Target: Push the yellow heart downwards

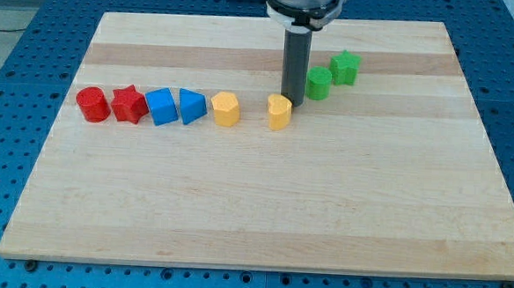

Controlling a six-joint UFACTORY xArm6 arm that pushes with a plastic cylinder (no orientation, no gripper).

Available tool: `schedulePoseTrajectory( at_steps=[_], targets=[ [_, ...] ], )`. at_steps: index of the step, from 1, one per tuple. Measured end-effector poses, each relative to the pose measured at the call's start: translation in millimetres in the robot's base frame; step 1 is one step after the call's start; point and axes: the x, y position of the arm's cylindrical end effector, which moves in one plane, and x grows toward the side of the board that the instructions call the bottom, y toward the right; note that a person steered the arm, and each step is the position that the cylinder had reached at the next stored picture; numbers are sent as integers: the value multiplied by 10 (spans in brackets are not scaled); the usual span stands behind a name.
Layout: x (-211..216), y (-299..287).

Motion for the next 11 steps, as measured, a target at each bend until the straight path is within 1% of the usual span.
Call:
schedulePoseTrajectory(
  at_steps=[3, 4, 5, 6, 7, 8, 9, 10, 11],
  targets=[
    [-221, 364],
    [-221, 277],
    [-222, -65],
    [-123, -341],
    [142, -369],
    [249, -170],
    [449, -22],
    [420, -114],
    [-101, -314]
  ],
)
